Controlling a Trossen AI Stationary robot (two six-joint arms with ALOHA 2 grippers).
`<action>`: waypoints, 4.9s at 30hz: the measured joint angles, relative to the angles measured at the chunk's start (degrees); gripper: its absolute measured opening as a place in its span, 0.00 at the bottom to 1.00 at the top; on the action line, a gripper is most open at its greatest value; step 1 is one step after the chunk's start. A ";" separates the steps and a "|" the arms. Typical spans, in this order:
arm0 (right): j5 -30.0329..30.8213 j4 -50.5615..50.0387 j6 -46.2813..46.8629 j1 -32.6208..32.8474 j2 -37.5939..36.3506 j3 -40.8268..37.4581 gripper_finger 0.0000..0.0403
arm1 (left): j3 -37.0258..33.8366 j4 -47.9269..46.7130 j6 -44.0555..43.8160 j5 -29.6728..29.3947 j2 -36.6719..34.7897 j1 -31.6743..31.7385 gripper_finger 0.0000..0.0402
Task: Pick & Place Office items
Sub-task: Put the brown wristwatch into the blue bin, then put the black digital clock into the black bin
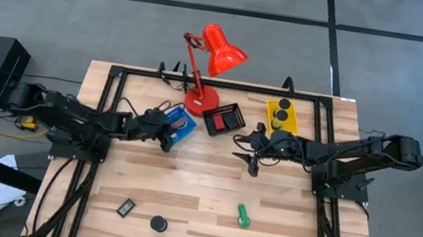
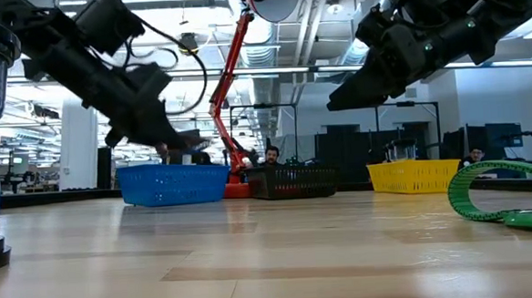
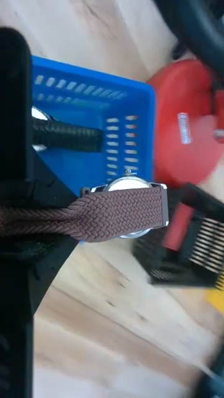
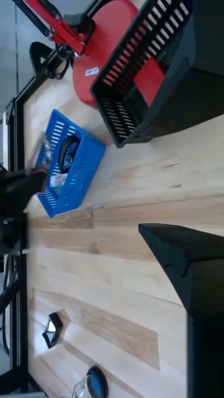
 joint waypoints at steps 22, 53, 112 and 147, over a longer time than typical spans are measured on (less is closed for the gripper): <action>0.00 -0.09 -0.15 -0.04 0.00 0.00 0.57 | -0.04 3.07 5.27 1.40 5.89 0.09 0.35; -0.02 -4.35 3.39 8.58 0.00 0.00 0.57 | -0.01 6.43 11.31 1.91 -10.06 -2.16 0.41; 0.00 0.40 -12.19 -1.33 0.00 0.02 0.57 | 31.07 -58.99 -61.48 39.68 16.54 -39.31 0.44; 0.00 -0.41 -12.63 -4.31 0.00 0.04 0.57 | 22.21 -42.04 -71.17 31.30 22.15 -47.72 0.58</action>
